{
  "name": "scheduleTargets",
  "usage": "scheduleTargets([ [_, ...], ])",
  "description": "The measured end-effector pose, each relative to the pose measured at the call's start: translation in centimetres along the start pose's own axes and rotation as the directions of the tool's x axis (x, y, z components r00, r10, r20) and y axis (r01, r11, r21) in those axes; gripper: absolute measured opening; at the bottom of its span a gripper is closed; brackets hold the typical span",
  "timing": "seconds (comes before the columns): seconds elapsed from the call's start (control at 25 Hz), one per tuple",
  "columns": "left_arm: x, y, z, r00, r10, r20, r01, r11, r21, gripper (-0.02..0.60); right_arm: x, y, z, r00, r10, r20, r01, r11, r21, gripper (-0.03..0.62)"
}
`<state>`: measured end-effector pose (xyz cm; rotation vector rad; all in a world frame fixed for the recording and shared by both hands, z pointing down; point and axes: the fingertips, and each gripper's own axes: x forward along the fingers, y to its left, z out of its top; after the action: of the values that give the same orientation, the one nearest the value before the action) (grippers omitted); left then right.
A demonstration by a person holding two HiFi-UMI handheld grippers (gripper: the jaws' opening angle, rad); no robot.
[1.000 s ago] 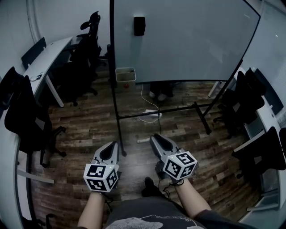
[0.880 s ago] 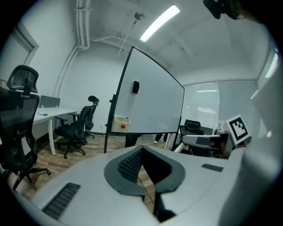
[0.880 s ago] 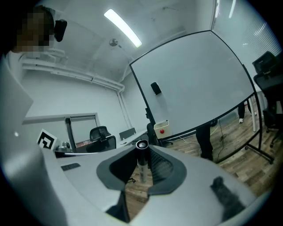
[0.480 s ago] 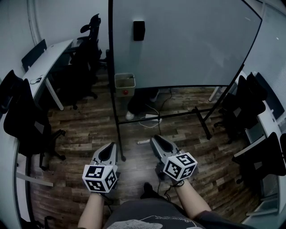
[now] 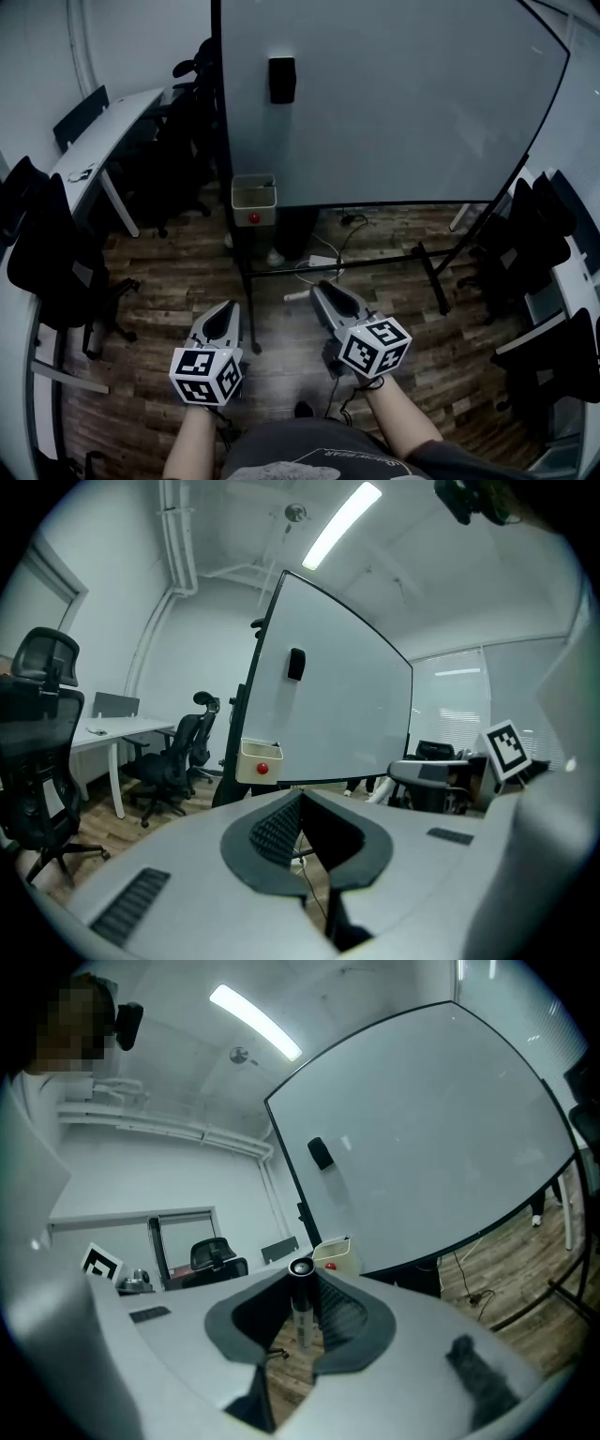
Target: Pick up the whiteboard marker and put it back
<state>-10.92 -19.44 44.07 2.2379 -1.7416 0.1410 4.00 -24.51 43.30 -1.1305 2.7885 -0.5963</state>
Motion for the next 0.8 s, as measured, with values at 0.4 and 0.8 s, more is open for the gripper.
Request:
scheduleTargets([
  [0.4,3.9,1.1,1.0,0.998,0.064,-0.009,-0.064,0.998,-0.012,0.014,4.2,-3.2,1.3,0.998,0.055,-0.02,-0.055,0.998,0.029,0.081],
  [0.8,9.0,5.1,3.2,1.0,0.001,-0.024,0.0,1.0,0.012,0.014,10.7,-4.3,2.6,0.999,0.03,-0.011,-0.03,0.999,0.038,0.081],
])
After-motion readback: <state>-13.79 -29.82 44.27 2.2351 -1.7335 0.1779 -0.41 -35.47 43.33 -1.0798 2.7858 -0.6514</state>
